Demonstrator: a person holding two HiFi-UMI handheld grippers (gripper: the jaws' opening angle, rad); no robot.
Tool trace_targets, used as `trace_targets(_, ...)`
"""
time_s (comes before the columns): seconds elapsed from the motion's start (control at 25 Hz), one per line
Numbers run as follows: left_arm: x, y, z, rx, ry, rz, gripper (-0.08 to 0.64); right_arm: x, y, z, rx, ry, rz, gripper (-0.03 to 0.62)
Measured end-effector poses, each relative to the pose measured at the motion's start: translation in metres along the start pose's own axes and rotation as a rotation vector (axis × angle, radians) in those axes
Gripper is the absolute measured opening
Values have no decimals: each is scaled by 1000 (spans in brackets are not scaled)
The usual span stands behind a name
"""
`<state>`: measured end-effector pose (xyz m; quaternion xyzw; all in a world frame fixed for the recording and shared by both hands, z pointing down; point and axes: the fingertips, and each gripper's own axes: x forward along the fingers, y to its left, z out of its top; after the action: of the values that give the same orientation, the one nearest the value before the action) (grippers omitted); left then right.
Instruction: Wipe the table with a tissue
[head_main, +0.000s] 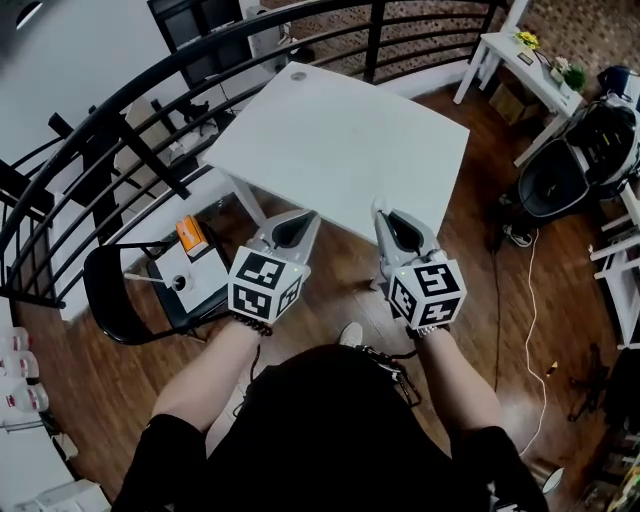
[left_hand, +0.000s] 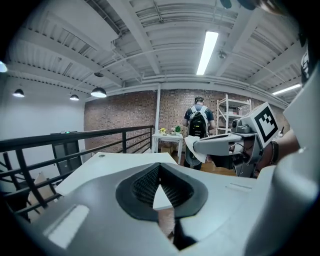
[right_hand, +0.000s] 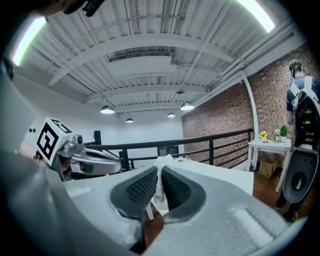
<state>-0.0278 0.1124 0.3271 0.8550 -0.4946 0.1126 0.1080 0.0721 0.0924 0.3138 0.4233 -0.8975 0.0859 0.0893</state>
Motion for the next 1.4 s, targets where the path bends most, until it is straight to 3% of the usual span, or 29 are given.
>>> trace_targets(0.4, 74, 0, 12, 1, 48, 48, 14, 29, -63, -1, 2, 31, 58, 17)
trace_targets(0.76, 118, 6, 15, 9, 70, 38, 14, 51, -98, -9, 0, 70, 55, 17)
trace_targets(1.4, 218, 106, -5, -28, 122, -52, 14, 190, -141, -53, 27, 270, -3, 17)
